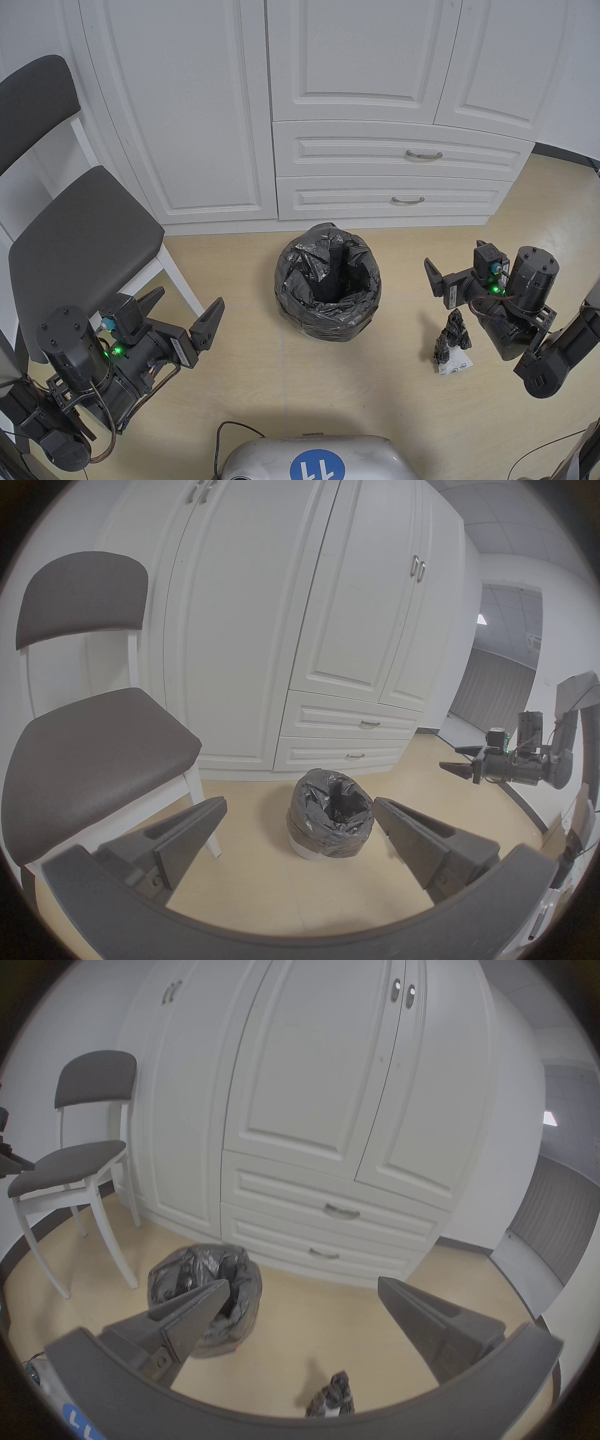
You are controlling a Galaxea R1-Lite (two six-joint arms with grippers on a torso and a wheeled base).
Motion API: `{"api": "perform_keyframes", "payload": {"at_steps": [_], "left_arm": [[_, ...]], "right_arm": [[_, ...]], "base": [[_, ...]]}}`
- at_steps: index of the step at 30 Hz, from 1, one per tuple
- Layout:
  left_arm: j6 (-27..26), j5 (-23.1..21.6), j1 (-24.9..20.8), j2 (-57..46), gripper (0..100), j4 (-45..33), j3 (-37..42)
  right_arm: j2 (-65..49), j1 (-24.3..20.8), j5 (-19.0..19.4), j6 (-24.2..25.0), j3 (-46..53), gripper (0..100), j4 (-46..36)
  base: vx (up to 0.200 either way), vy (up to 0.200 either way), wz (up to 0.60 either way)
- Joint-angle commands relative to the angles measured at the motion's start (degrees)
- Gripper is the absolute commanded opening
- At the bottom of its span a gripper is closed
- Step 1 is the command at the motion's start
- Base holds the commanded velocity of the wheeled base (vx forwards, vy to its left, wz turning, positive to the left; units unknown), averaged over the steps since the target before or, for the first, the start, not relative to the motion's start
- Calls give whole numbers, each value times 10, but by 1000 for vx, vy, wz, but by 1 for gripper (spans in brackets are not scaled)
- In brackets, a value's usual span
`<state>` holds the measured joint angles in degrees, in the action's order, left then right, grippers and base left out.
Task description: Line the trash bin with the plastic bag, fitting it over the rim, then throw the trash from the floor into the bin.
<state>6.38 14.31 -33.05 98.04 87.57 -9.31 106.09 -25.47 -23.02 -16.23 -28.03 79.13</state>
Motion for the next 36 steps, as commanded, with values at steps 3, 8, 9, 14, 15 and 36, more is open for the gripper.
{"api": "perform_keyframes", "payload": {"at_steps": [3, 8, 9, 14, 15, 36], "left_arm": [[0, 1, 0, -4, 100, -13, -5], [1, 1, -12, -52, 100, -124, -24], [4, 1, -12, -67, 100, -153, -31], [14, 1, -14, -124, 100, -255, -55], [14, 1, -14, -124, 100, -255, -55], [80, -3, -18, -142, 100, -412, -111]], "right_arm": [[-125, 1, 2, 77, -15, 100, -198], [-198, 2, 20, 184, -96, 100, -469], [-207, 4, 31, 201, -110, 100, -509], [-229, 19, 74, 246, -145, 100, -632], [-229, 19, 74, 246, -145, 100, -632], [-99, 183, 201, 280, -172, 100, -711]], "base": [[0, 0, 0], [0, 0, 0], [0, 0, 0], [0, 0, 0], [0, 0, 0], [0, 0, 0]]}}
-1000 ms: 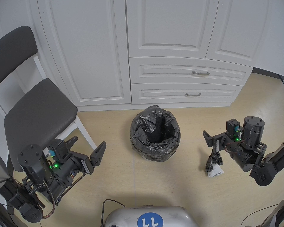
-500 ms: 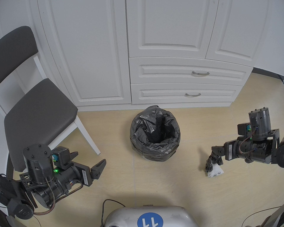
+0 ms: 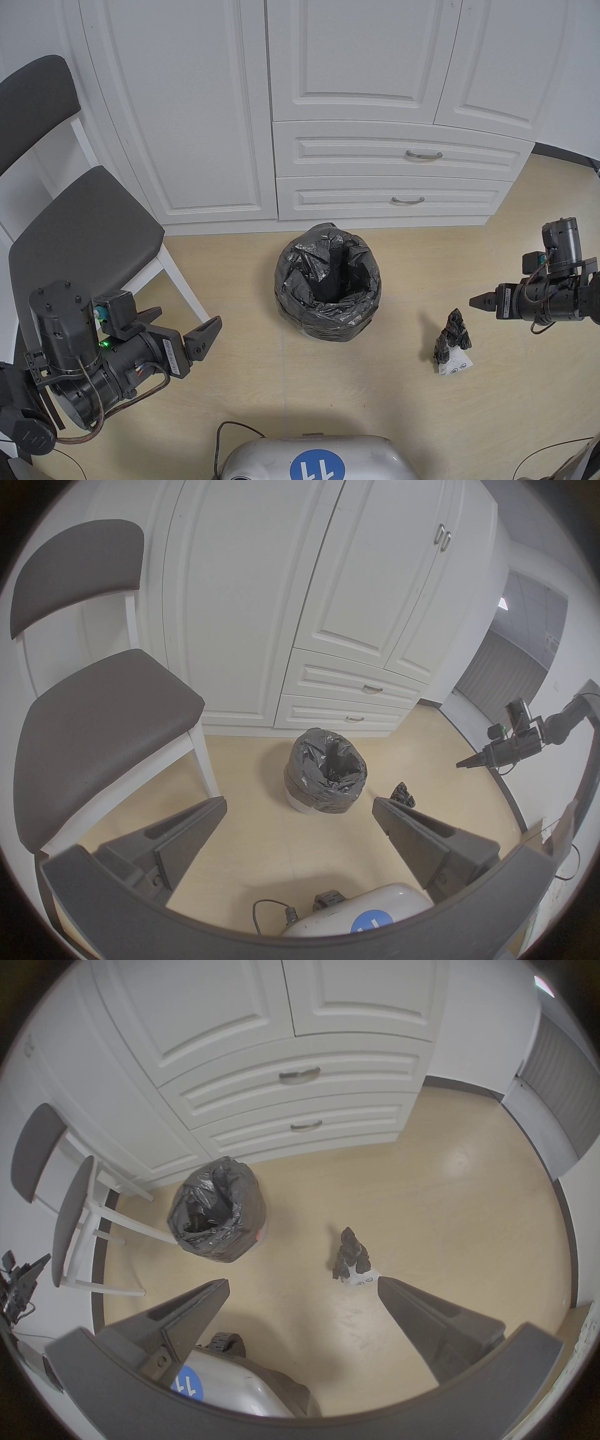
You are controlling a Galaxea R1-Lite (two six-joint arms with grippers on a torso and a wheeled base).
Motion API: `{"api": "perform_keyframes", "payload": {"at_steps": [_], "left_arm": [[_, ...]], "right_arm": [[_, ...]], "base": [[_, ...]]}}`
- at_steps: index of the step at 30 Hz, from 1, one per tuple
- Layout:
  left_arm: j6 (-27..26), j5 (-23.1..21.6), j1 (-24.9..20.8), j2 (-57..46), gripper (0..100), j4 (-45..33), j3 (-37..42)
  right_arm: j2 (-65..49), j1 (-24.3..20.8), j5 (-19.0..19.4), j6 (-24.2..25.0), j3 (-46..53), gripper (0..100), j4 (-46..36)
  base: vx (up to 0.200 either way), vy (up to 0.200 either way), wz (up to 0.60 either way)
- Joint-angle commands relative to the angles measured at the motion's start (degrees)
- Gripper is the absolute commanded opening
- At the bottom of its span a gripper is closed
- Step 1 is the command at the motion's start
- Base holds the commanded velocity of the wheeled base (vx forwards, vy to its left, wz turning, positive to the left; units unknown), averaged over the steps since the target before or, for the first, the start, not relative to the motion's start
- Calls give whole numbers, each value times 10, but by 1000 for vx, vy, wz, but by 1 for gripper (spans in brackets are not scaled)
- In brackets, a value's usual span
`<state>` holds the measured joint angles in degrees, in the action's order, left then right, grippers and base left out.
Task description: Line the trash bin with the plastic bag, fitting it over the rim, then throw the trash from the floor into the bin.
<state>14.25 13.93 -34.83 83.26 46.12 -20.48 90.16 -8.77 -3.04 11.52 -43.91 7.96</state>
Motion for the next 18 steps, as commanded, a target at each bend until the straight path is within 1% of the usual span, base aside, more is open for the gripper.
{"api": "perform_keyframes", "payload": {"at_steps": [1, 3, 5, 8, 10, 11, 13, 14, 15, 18], "left_arm": [[1, 0, 0, 5, 100, 4, 1], [0, 1, 0, 3, 100, 4, -2], [0, 1, 0, 1, 100, 4, -4], [0, 1, 0, 2, 100, 5, -2], [0, 1, 0, 1, 100, 5, -3], [0, 1, 0, 1, 100, 4, -2], [0, 0, 0, 5, 100, 5, -1], [0, 0, 0, 6, 100, 5, 0], [0, 0, 0, 7, 100, 6, 0], [0, 0, 0, 9, 100, 6, 1]], "right_arm": [[65, 15, 1, 2, -14, 100, -1], [72, 15, 2, 0, -21, 100, -1], [102, 15, 7, -2, -69, 100, -19], [145, 19, 8, -8, -144, 100, -85], [154, 26, 9, -8, -162, 100, -109], [179, 43, 22, -10, -183, 100, -142], [216, 60, 56, -14, -192, 100, -147], [230, 65, 66, -17, -194, 100, -145], [263, 76, 87, -22, -205, 100, -139], [324, 101, 102, -26, -224, 100, -130]], "base": [[0, 0, 0], [0, 0, 0], [0, 0, 0], [0, 0, 0], [0, 0, 0], [0, 0, 0], [0, 0, 0], [0, 0, 0], [0, 0, 0], [0, 0, 0]]}}
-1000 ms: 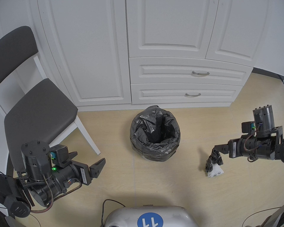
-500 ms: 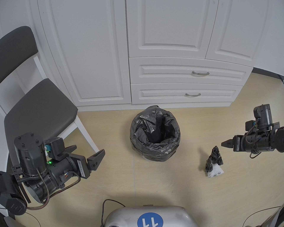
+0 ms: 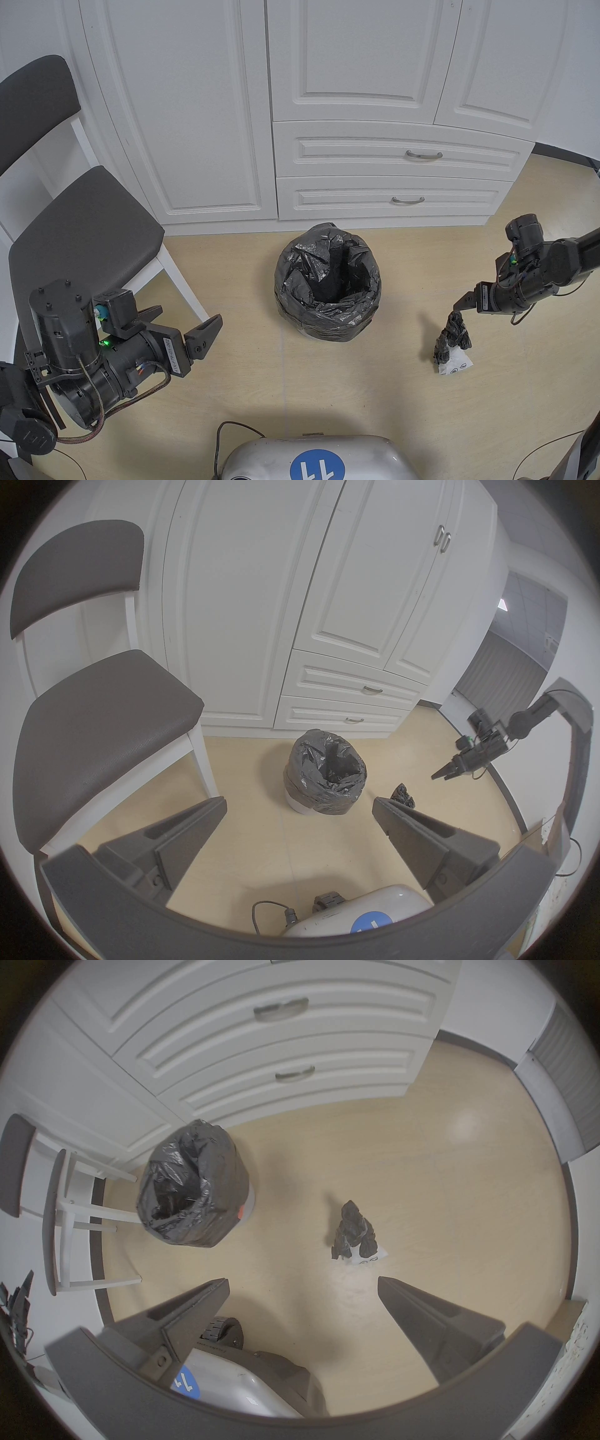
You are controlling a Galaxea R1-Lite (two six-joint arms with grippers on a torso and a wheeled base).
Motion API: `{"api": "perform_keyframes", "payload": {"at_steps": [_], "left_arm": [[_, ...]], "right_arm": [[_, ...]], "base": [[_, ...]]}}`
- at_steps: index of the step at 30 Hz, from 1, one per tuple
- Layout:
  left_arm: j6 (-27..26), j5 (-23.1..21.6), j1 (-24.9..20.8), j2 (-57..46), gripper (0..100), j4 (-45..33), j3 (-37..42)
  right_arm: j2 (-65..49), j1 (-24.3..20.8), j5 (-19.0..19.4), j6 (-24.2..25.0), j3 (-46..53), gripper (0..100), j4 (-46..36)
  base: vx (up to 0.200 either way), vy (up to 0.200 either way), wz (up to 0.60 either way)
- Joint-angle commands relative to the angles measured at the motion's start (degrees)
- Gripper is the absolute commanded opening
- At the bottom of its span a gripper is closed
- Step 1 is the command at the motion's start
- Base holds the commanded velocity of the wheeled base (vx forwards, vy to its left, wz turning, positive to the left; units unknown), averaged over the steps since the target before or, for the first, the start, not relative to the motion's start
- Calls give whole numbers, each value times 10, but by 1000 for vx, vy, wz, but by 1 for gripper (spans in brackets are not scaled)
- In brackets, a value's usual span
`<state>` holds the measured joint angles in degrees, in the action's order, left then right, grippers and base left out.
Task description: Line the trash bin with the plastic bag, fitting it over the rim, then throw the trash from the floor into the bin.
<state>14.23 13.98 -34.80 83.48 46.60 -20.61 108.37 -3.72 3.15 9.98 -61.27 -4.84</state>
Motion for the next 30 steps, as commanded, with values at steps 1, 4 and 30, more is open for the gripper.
{"api": "perform_keyframes", "payload": {"at_steps": [1, 4, 30], "left_arm": [[1, 0, 0, 7, 100, 2, 2], [1, 0, 1, 7, 100, 2, 2], [1, -1, 5, 25, 100, 2, 2]], "right_arm": [[161, 57, 41, -16, -54, 100, 4], [203, 68, 42, -31, -59, 100, 39], [383, 71, -37, -34, -163, 100, 142]], "base": [[0, 0, 0], [0, 0, 0], [0, 0, 0]]}}
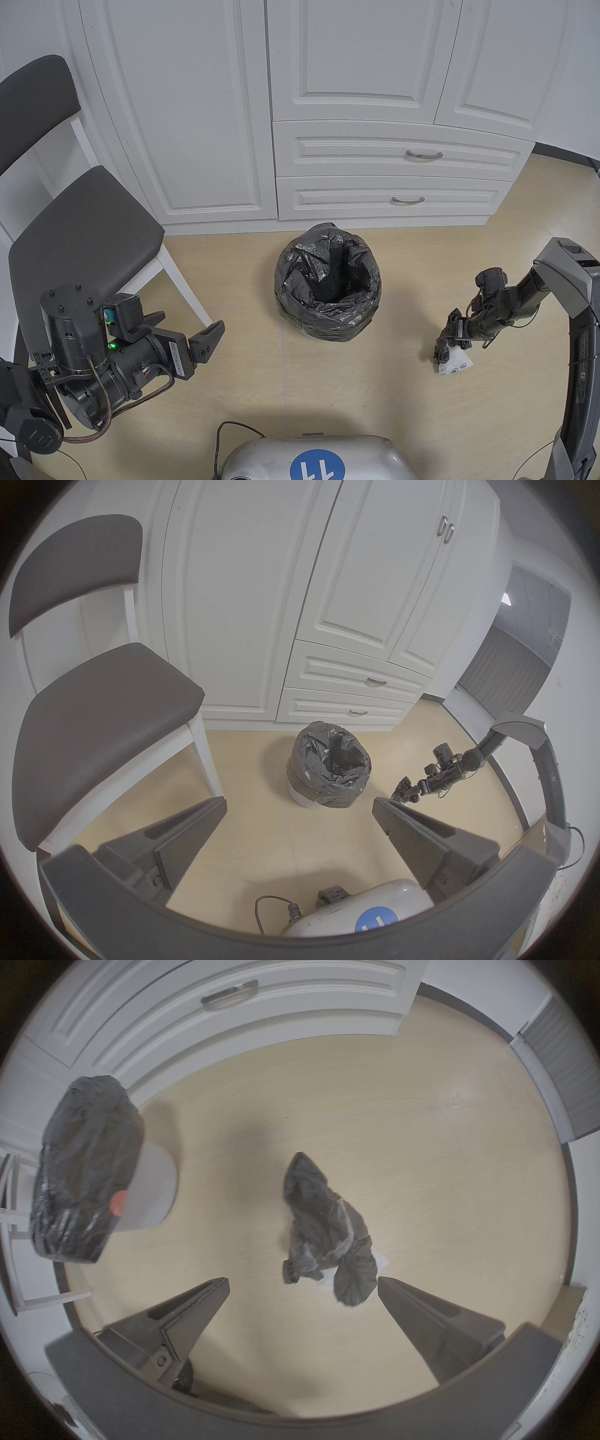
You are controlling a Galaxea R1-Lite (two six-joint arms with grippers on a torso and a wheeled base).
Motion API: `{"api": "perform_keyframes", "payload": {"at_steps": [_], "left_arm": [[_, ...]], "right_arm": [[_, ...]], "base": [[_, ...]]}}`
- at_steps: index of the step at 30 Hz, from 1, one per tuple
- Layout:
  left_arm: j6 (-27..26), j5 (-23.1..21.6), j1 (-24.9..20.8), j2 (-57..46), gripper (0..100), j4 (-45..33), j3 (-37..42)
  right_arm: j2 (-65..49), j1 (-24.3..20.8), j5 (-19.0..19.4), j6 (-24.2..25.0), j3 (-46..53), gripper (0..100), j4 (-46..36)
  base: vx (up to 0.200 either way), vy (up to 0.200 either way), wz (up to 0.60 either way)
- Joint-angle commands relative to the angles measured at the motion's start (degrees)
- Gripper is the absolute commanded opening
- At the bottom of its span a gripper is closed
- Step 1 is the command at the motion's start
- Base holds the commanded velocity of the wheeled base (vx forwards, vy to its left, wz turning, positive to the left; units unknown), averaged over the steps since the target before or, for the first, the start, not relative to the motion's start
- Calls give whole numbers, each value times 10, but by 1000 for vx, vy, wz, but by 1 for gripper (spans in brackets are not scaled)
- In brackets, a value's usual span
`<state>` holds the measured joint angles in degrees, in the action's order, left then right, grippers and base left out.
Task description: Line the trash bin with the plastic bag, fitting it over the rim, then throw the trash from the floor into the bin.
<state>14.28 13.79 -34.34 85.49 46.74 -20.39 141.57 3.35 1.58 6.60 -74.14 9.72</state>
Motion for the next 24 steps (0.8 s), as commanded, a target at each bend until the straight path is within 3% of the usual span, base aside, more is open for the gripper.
{"api": "perform_keyframes", "payload": {"at_steps": [1, 6, 9, 11, 12, 13, 24], "left_arm": [[1, 1, 1, 6, 100, 0, 0], [1, 4, 1, 5, 100, 1, 0], [1, 5, 3, 4, 100, 2, -2], [0, 5, 3, 4, 100, 2, -2], [0, 4, 7, 3, 100, 4, -2], [0, 3, 7, 4, 100, 4, -2], [0, 1, 12, 6, 100, 4, -3]], "right_arm": [[57, 2, -26, 3, -54, 100, -12], [76, 1, -24, 4, -119, 100, -65], [107, 1, -18, 22, -224, 100, -158], [108, 1, -18, 24, -227, 100, -161], [162, 1, -25, 47, -314, 100, -198], [180, -1, -28, 49, -334, 100, -199], [219, -7, -44, 30, -370, 100, -207]], "base": [[0, 0, 0], [0, 0, 0], [0, 0, 0], [0, 0, 0], [0, 0, 0], [0, 0, 0], [0, 0, 0]]}}
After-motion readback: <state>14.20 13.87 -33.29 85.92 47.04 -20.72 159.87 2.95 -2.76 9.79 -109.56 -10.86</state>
